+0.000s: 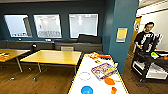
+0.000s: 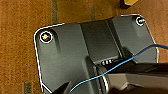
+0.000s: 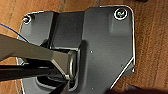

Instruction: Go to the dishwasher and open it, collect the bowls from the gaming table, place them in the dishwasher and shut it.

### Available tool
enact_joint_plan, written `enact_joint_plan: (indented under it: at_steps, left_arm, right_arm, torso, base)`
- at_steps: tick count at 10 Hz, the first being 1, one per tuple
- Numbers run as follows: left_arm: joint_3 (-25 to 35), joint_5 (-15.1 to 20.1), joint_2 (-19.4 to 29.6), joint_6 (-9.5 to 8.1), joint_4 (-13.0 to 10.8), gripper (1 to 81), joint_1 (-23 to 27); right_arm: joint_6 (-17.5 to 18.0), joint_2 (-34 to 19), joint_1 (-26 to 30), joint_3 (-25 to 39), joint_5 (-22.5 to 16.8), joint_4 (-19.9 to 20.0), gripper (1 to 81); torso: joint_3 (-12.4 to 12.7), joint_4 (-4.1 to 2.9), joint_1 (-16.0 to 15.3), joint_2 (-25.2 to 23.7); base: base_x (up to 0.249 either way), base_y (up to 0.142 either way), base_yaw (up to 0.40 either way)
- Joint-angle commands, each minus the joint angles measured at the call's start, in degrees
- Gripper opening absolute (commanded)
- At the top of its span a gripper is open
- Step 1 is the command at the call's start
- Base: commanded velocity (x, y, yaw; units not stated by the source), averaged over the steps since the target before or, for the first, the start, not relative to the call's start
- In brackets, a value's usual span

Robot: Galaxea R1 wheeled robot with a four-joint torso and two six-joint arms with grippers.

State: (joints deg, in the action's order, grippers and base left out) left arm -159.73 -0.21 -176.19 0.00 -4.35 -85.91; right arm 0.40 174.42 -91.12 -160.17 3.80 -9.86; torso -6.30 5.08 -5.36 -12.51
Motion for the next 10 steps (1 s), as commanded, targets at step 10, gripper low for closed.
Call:
enact_joint_plan:
  at_steps: [10]
  left_arm:
    - [0.0, 2.9, -0.1, 0.18, 0.2, 81.1, 3.2]
  right_arm:
    - [-0.2, 0.1, 2.6, 0.0, -2.8, -0.1, 81.1]
  torso:
    - [0.0, 0.0, 0.0, 0.0]
  base:
    - [0.0, -0.006, -0.115]
